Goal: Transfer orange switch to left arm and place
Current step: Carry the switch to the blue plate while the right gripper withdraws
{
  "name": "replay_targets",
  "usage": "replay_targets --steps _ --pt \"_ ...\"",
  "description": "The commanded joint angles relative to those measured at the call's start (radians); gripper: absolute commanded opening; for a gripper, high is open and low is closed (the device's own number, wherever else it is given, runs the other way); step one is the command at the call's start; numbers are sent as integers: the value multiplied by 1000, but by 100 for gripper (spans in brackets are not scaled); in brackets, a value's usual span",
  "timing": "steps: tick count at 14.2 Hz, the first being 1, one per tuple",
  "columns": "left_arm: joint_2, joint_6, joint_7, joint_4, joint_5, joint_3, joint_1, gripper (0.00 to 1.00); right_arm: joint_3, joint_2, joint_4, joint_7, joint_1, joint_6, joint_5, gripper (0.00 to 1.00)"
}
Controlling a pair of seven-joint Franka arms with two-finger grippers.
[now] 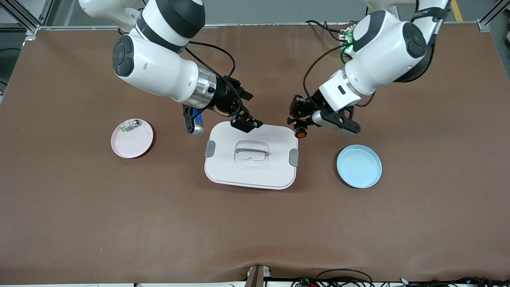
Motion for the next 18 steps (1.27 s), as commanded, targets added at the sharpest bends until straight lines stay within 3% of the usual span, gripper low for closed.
replay_targets --steps 1,4,8,13,18 --pt "-8 -91 96 -7 104 -2 69 0 -3 -47 6 -145 -41 -135 -25 100" --pt "24 -107 268 -28 214 -2 147 0 -5 -119 -47 -312 -116 -256 -36 100" --pt "53 -105 527 -54 285 -2 242 0 -6 -304 -311 -614 -178 -261 -103 100" --pt "154 -89 710 -48 499 -2 314 0 -5 -412 -471 -903 -221 -254 -342 100" --pt "257 37 938 -48 685 -3 357 0 -5 -458 -567 -1279 -407 -240 -483 100"
